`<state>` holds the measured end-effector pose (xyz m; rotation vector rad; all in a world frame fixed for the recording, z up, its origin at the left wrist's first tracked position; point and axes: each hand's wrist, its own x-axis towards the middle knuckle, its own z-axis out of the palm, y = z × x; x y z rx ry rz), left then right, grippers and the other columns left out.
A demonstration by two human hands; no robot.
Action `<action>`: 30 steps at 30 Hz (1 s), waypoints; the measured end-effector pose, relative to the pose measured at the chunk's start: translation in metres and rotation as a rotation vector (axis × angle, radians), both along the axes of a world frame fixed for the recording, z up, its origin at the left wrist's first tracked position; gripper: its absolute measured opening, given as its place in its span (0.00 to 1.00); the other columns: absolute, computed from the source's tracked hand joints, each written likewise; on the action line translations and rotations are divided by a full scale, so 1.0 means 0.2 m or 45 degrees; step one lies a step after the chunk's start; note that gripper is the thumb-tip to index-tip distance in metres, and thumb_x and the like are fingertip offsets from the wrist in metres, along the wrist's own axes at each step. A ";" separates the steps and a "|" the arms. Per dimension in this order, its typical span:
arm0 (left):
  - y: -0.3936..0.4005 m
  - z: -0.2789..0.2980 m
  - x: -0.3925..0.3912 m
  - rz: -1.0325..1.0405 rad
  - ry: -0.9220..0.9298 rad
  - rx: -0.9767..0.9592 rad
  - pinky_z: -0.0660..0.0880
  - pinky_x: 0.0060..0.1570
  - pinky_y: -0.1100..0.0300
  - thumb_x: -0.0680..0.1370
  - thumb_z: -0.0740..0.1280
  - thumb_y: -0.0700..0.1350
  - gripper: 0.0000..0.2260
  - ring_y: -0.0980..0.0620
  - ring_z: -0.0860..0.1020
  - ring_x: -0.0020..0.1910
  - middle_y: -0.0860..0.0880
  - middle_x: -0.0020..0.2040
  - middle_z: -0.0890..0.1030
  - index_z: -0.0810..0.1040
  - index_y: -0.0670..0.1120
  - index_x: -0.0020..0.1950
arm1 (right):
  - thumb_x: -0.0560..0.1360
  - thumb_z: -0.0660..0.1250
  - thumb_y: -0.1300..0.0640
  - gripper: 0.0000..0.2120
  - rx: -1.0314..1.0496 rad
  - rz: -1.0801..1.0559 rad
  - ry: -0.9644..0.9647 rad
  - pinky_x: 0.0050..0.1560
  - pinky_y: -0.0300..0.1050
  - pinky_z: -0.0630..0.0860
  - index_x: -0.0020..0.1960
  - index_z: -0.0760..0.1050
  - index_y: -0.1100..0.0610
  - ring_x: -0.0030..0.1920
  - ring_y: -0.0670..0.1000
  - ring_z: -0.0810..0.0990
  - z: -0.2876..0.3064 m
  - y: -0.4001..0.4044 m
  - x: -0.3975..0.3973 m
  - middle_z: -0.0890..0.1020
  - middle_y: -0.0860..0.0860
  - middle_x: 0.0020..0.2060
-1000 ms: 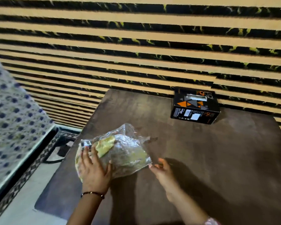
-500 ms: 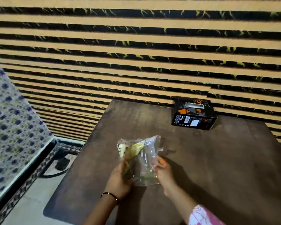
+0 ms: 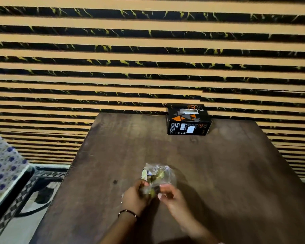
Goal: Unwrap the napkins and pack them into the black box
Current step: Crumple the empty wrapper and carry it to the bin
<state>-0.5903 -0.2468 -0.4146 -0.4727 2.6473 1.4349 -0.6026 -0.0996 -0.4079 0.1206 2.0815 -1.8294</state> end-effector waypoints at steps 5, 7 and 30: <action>0.07 0.11 -0.05 0.003 0.023 0.246 0.72 0.32 0.70 0.67 0.71 0.35 0.13 0.58 0.78 0.31 0.55 0.28 0.79 0.73 0.52 0.36 | 0.58 0.72 0.39 0.55 0.874 0.564 0.534 0.74 0.52 0.56 0.73 0.39 0.36 0.75 0.48 0.42 0.07 0.10 0.00 0.36 0.42 0.74; 0.11 0.16 -0.05 -0.086 0.018 0.432 0.74 0.32 0.69 0.69 0.68 0.28 0.15 0.60 0.79 0.31 0.55 0.28 0.81 0.76 0.49 0.38 | 0.62 0.74 0.42 0.54 0.966 0.660 0.593 0.72 0.45 0.52 0.73 0.38 0.40 0.71 0.43 0.39 0.12 0.09 0.00 0.37 0.41 0.72; 0.08 0.23 -0.05 -0.437 -0.009 0.943 0.77 0.55 0.56 0.59 0.76 0.45 0.31 0.49 0.80 0.50 0.46 0.49 0.82 0.73 0.46 0.61 | 0.64 0.70 0.57 0.20 0.231 0.184 0.764 0.49 0.27 0.70 0.50 0.72 0.37 0.49 0.32 0.77 0.25 0.08 0.01 0.77 0.25 0.49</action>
